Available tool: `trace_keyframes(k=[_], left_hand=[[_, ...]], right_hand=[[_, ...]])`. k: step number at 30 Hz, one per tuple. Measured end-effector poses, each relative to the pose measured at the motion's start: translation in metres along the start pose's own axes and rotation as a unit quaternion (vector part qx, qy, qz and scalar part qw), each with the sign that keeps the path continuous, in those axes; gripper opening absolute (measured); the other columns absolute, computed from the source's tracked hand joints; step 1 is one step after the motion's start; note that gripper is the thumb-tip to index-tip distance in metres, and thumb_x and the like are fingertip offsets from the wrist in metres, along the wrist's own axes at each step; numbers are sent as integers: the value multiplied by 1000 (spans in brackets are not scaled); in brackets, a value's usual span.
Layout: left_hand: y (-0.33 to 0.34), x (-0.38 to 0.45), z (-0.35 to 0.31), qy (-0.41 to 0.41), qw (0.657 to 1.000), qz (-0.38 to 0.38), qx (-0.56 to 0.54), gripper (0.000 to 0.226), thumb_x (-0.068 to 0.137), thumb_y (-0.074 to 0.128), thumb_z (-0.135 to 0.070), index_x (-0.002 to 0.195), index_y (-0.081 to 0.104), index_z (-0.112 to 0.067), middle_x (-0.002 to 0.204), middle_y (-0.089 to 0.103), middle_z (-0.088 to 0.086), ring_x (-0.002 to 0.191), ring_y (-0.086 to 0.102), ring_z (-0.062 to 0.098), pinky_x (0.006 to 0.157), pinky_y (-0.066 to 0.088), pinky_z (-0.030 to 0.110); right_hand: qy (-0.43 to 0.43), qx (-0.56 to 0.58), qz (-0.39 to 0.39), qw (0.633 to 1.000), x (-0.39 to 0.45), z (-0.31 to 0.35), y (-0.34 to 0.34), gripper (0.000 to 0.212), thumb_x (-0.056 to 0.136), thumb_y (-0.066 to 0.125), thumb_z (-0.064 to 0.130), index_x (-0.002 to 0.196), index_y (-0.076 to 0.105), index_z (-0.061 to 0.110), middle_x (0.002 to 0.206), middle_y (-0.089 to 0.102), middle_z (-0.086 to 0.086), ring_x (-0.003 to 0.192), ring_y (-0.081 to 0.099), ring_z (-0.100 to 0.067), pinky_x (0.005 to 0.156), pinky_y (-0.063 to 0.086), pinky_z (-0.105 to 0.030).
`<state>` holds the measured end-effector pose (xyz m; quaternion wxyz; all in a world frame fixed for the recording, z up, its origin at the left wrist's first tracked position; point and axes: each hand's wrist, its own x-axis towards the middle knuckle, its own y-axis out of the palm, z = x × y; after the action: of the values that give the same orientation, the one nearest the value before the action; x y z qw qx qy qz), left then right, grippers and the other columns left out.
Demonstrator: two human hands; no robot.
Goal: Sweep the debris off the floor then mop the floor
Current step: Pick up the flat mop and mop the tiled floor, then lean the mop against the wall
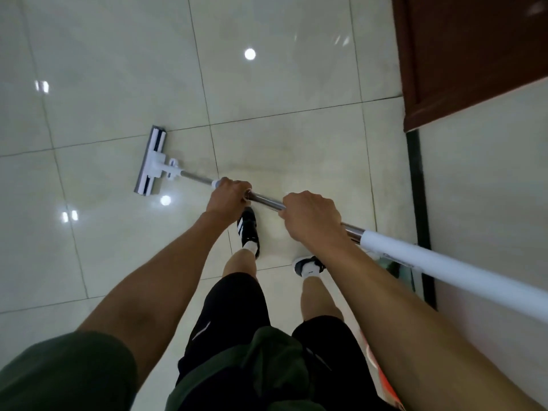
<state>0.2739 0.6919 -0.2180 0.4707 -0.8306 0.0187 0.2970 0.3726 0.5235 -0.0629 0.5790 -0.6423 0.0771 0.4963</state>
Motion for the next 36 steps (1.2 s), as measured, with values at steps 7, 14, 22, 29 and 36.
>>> trace_keyframes(k=[7,14,22,29,36], left_hand=[[43,1,-138,30,999,30,33,15,87,75,-18,101,70,-19,94,68,10,98,59,31,83,47,41],[81,18,-268,78,996,36,30,18,90,74,-25,107,68,-18,92,67,8,93,59,30,82,48,40],[104,27,-384,148,987,51,28,22,89,74,-33,103,65,-19,85,68,9,86,62,31,67,40,33],[114,31,-488,219,974,59,14,31,92,71,-42,109,64,-17,91,71,9,85,65,27,66,37,29],[109,38,-559,242,968,59,24,32,92,70,-43,114,65,-20,99,73,8,93,67,28,75,47,32]], right_hand=[[39,14,-27,999,-51,-123,8,10,96,58,27,102,62,19,69,40,4,64,47,-17,65,35,-33],[85,-8,-86,993,-103,-244,-2,11,95,61,25,102,61,17,70,39,4,66,46,-17,62,33,-32],[159,-27,-102,982,-161,-338,-25,14,92,64,25,88,53,18,69,43,2,58,45,-15,59,34,-31],[236,-70,-104,964,-211,-407,-62,27,91,65,24,76,44,17,69,49,1,54,45,-15,61,38,-30],[287,-93,-138,943,-240,-442,-95,13,87,68,17,81,57,17,65,48,3,51,41,-13,57,31,-28]])
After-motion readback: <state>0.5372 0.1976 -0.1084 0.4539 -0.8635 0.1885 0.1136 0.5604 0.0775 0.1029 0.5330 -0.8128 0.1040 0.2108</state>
